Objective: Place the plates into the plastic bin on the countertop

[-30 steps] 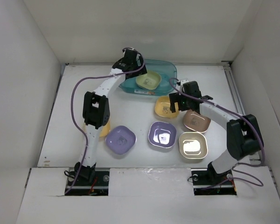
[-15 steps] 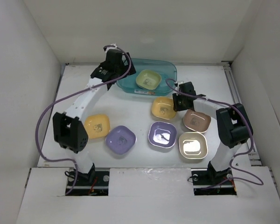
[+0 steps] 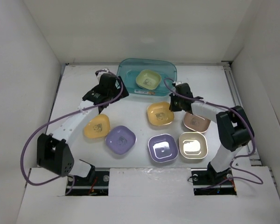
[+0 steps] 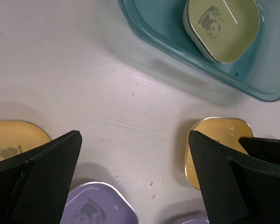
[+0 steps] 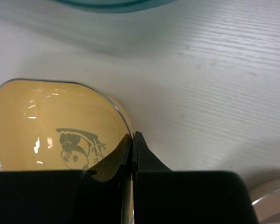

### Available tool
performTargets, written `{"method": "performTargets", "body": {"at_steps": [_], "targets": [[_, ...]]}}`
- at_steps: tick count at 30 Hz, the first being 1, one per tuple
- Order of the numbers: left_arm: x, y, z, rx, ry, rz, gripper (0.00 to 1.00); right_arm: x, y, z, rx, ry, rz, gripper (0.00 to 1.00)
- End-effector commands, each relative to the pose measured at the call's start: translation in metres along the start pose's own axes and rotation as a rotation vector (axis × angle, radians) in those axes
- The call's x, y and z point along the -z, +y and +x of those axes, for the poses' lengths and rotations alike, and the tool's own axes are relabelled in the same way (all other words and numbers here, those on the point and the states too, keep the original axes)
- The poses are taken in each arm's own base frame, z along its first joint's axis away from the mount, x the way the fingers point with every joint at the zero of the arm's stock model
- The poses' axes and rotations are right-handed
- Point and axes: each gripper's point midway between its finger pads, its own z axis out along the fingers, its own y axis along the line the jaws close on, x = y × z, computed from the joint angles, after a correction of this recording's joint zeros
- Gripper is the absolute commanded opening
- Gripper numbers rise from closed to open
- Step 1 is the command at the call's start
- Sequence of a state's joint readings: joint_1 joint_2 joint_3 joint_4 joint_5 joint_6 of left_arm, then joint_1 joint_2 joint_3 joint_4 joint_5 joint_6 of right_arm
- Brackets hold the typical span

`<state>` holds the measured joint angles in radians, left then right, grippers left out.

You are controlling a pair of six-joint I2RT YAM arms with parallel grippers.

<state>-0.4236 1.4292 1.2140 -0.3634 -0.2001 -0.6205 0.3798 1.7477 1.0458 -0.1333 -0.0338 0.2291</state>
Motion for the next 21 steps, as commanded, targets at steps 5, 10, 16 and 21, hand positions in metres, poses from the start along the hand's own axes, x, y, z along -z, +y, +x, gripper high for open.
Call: {"method": "performTargets", "body": {"at_steps": [5, 10, 16, 21], "targets": [[0.059, 0.013, 0.015, 0.098, -0.072, 0.088, 0.99, 0.052, 0.095, -0.053, 0.018, -0.179, -0.237, 0.00], [0.080, 0.033, 0.042, 0.097, -0.008, 0.092, 0.99, 0.094, 0.137, -0.095, 0.027, -0.286, -0.363, 0.00], [0.086, 0.051, 0.096, 0.049, 0.160, 0.112, 0.99, 0.083, 0.112, -0.165, 0.015, -0.314, -0.275, 0.00], [0.098, 0.065, 0.107, 0.187, 0.130, 0.037, 0.99, 0.048, 0.091, -0.218, -0.171, -0.343, -0.203, 0.00]]}}
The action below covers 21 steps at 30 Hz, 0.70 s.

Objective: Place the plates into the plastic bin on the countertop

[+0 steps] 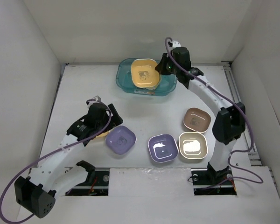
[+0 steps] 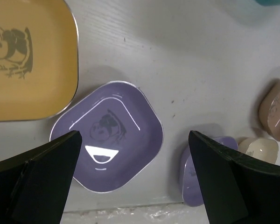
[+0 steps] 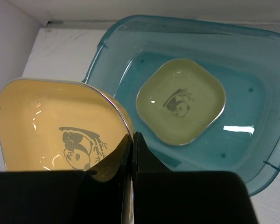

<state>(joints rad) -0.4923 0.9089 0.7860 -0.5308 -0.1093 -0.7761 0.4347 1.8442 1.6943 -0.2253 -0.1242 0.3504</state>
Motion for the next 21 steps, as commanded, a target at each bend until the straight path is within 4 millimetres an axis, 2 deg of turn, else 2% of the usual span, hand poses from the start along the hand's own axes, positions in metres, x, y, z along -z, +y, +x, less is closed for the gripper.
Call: {"method": "performTargets", "body": {"at_steps": [1, 2, 3, 4, 5, 6, 7, 8, 10, 11, 12, 14, 16, 17, 19, 20, 21], "targets": [[0.015, 0.001, 0.002, 0.114, -0.025, -0.002, 0.99, -0.025, -0.032, -0.003, -0.166, 0.000, 0.101, 0.00], [0.021, 0.000, 0.000, 0.128, -0.037, 0.014, 0.99, -0.029, -0.039, -0.008, -0.189, -0.026, 0.145, 0.00], [0.023, 0.003, 0.002, 0.139, -0.032, 0.007, 0.99, -0.032, -0.038, -0.024, -0.206, -0.066, 0.158, 0.00], [0.024, 0.005, 0.004, 0.137, -0.024, -0.003, 0.99, -0.041, -0.047, -0.015, -0.245, -0.043, 0.202, 0.00], [0.026, 0.004, 0.003, 0.137, -0.024, -0.003, 0.99, -0.045, -0.051, -0.019, -0.245, -0.054, 0.224, 0.00], [0.026, 0.007, 0.005, 0.134, -0.016, -0.014, 0.99, -0.046, -0.051, -0.035, -0.258, -0.093, 0.242, 0.00], [0.027, 0.012, 0.009, 0.130, -0.001, -0.034, 0.99, -0.050, -0.054, -0.035, -0.267, -0.091, 0.259, 0.00], [0.025, 0.016, 0.010, 0.126, 0.002, -0.055, 0.99, -0.059, -0.064, -0.017, -0.295, -0.045, 0.301, 0.00], [0.022, 0.018, 0.015, 0.132, 0.020, -0.065, 0.99, -0.067, -0.070, -0.022, -0.308, -0.054, 0.306, 0.00], [0.020, 0.020, 0.018, 0.139, 0.025, -0.073, 0.99, -0.074, -0.083, -0.011, -0.345, -0.036, 0.342, 0.00], [0.018, 0.018, 0.019, 0.139, 0.034, -0.069, 0.99, -0.077, -0.088, -0.006, -0.345, -0.030, 0.356, 0.00], [0.013, 0.025, 0.026, 0.146, 0.053, -0.096, 0.99, -0.083, -0.093, -0.008, -0.362, -0.037, 0.355, 0.00], [0.007, 0.031, 0.039, 0.166, 0.092, -0.116, 0.99, -0.093, -0.095, 0.000, -0.364, -0.021, 0.349, 0.17], [0.004, 0.035, 0.042, 0.163, 0.103, -0.132, 0.99, -0.095, -0.094, -0.006, -0.363, -0.034, 0.342, 0.42], [0.001, 0.039, 0.052, 0.186, 0.135, -0.150, 0.99, -0.094, -0.094, -0.006, -0.348, -0.032, 0.342, 0.57], [-0.001, 0.046, 0.058, 0.181, 0.153, -0.176, 0.99, -0.089, -0.085, -0.014, -0.329, -0.043, 0.325, 0.73], [0.000, 0.046, 0.061, 0.193, 0.167, -0.182, 0.99, -0.081, -0.080, -0.024, -0.302, -0.072, 0.307, 0.96]]}}
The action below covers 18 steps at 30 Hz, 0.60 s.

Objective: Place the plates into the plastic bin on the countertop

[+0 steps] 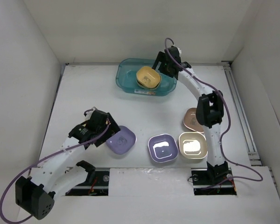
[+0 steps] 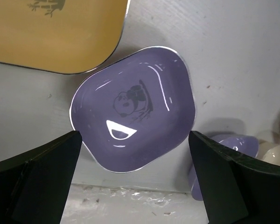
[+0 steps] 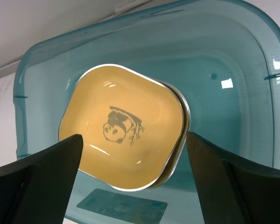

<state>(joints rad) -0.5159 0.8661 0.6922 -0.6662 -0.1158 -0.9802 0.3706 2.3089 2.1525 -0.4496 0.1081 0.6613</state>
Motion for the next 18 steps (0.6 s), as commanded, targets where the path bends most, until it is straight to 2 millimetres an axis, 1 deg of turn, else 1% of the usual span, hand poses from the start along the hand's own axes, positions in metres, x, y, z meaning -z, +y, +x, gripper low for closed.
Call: {"method": "performTargets", "body": {"at_steps": [1, 2, 3, 4, 5, 6, 7, 8, 9, 10, 11, 12, 13, 14, 15, 16, 17, 18], "targets": [[-0.003, 0.010, 0.013, 0.035, 0.053, -0.042, 0.99, 0.039, 0.035, -0.047, 0.029, -0.134, -0.081, 1.00], [-0.005, 0.019, 0.019, 0.029, 0.071, -0.075, 0.99, 0.044, 0.034, -0.050, 0.037, -0.150, -0.081, 1.00], [-0.005, 0.021, 0.020, 0.039, 0.077, -0.086, 0.99, 0.045, 0.031, -0.047, 0.050, -0.147, -0.077, 1.00], [-0.003, 0.022, 0.021, 0.050, 0.076, -0.087, 0.99, 0.056, 0.039, -0.051, 0.061, -0.164, -0.098, 1.00], [-0.006, 0.026, 0.026, 0.048, 0.092, -0.097, 0.99, 0.061, 0.042, -0.052, 0.079, -0.166, -0.113, 1.00], [-0.008, 0.031, 0.031, 0.046, 0.110, -0.108, 0.99, 0.062, 0.043, -0.046, 0.097, -0.145, -0.135, 1.00], [-0.008, 0.031, 0.031, 0.046, 0.110, -0.108, 0.99, 0.066, 0.046, -0.045, 0.110, -0.142, -0.160, 1.00], [-0.010, 0.033, 0.032, 0.044, 0.118, -0.122, 0.99, 0.075, 0.054, -0.050, 0.120, -0.159, -0.198, 1.00], [-0.013, 0.038, 0.035, 0.040, 0.124, -0.158, 0.99, 0.080, 0.057, -0.048, 0.135, -0.151, -0.224, 1.00], [-0.013, 0.036, 0.034, 0.030, 0.119, -0.162, 0.95, 0.079, 0.054, -0.041, 0.137, -0.134, -0.225, 1.00], [-0.015, 0.036, 0.036, 0.038, 0.121, -0.179, 0.94, 0.090, 0.058, -0.044, 0.137, -0.142, -0.247, 1.00], [-0.018, 0.038, 0.039, 0.014, 0.132, -0.217, 0.91, 0.093, 0.060, -0.046, 0.148, -0.153, -0.265, 1.00], [-0.019, 0.032, 0.041, -0.013, 0.122, -0.225, 0.86, 0.096, 0.058, -0.048, 0.145, -0.153, -0.279, 1.00], [-0.020, 0.032, 0.044, -0.033, 0.130, -0.250, 0.81, 0.097, 0.055, -0.042, 0.158, -0.137, -0.279, 1.00], [-0.022, 0.030, 0.050, -0.038, 0.139, -0.276, 0.81, 0.104, 0.055, -0.050, 0.164, -0.155, -0.291, 1.00], [-0.028, 0.024, 0.060, -0.084, 0.161, -0.310, 0.81, 0.105, 0.056, -0.049, 0.165, -0.150, -0.299, 1.00], [-0.029, 0.024, 0.064, -0.103, 0.164, -0.340, 0.81, 0.109, 0.053, -0.053, 0.162, -0.155, -0.303, 1.00], [-0.031, 0.020, 0.070, -0.118, 0.173, -0.349, 0.81, 0.112, 0.050, -0.057, 0.169, -0.163, -0.308, 1.00]]}}
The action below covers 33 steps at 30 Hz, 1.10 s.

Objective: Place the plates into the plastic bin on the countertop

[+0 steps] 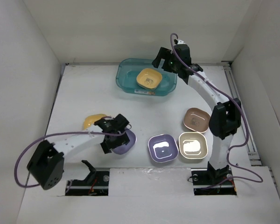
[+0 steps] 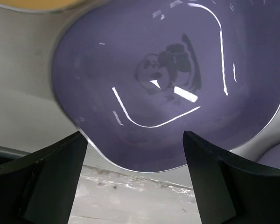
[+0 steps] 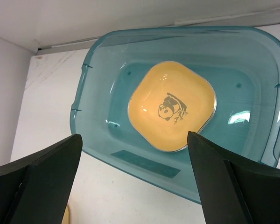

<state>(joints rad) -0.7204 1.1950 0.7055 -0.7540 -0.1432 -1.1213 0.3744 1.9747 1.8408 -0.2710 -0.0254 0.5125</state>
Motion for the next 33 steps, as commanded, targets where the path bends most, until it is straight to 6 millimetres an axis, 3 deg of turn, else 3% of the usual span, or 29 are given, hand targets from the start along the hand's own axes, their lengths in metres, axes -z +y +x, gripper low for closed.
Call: {"method": "performTargets", "body": {"at_steps": [1, 3, 4, 5, 7, 10, 12, 13, 14, 18, 19, 22, 23, 24, 26, 27, 28, 29, 31, 33], "targets": [[0.001, -0.016, 0.005, -0.005, -0.046, -0.080, 0.75, 0.017, 0.011, -0.035, 0.031, -0.085, -0.100, 1.00], [-0.001, -0.022, 0.005, -0.009, -0.055, -0.088, 0.67, 0.016, 0.010, -0.030, 0.042, -0.071, -0.103, 1.00], [-0.003, -0.024, 0.006, -0.018, -0.063, -0.088, 0.57, 0.021, 0.006, -0.033, 0.049, -0.074, -0.106, 1.00], [-0.005, -0.025, 0.006, -0.020, -0.061, -0.097, 0.34, 0.021, 0.007, -0.035, 0.050, -0.082, -0.110, 1.00], [-0.009, -0.034, 0.005, -0.014, -0.067, -0.074, 0.28, 0.027, 0.002, -0.035, 0.056, -0.083, -0.109, 1.00], [-0.019, -0.034, 0.007, -0.021, -0.060, -0.101, 0.00, 0.031, -0.007, -0.040, 0.069, -0.093, -0.104, 1.00], [-0.012, -0.051, 0.002, -0.030, -0.106, -0.076, 0.00, 0.039, -0.015, -0.054, 0.074, -0.118, -0.100, 1.00], [-0.010, -0.050, -0.003, -0.026, -0.123, -0.101, 0.00, 0.038, -0.015, -0.049, 0.073, -0.103, -0.107, 1.00], [-0.004, -0.055, -0.009, -0.023, -0.146, -0.095, 0.00, 0.047, -0.017, -0.060, 0.083, -0.125, -0.111, 1.00], [0.021, -0.080, -0.045, -0.002, -0.289, -0.081, 0.00, 0.055, -0.029, -0.057, 0.116, -0.113, -0.115, 1.00], [0.036, -0.097, -0.063, 0.014, -0.357, -0.055, 0.00, 0.059, -0.031, -0.059, 0.130, -0.115, -0.119, 1.00], [0.063, -0.102, -0.093, 0.022, -0.485, -0.104, 0.00, 0.074, -0.044, -0.041, 0.207, -0.059, -0.074, 1.00], [0.087, -0.118, -0.107, 0.061, -0.527, -0.050, 0.00, 0.076, -0.060, -0.027, 0.224, -0.034, -0.020, 1.00], [0.096, -0.121, -0.115, 0.054, -0.555, -0.058, 0.00, 0.090, -0.061, -0.032, 0.245, -0.060, 0.001, 1.00], [0.131, -0.135, -0.142, 0.062, -0.630, -0.003, 0.00, 0.103, -0.077, -0.018, 0.258, -0.036, 0.069, 1.00], [0.142, -0.145, -0.153, 0.066, -0.657, 0.034, 0.00, 0.106, -0.091, 0.005, 0.252, 0.005, 0.097, 1.00], [0.156, -0.152, -0.170, 0.084, -0.681, 0.072, 0.00, 0.123, -0.093, -0.005, 0.252, -0.040, 0.117, 1.00], [0.156, -0.156, -0.178, 0.064, -0.684, 0.086, 0.00, 0.130, -0.095, 0.002, 0.251, -0.034, 0.119, 1.00], [0.177, -0.184, -0.206, -0.002, -0.732, 0.199, 0.00, 0.144, -0.116, 0.011, 0.240, -0.040, 0.182, 1.00], [0.178, -0.203, -0.231, -0.062, -0.735, 0.288, 0.00, 0.164, -0.129, 0.001, 0.224, -0.084, 0.212, 1.00]]}}
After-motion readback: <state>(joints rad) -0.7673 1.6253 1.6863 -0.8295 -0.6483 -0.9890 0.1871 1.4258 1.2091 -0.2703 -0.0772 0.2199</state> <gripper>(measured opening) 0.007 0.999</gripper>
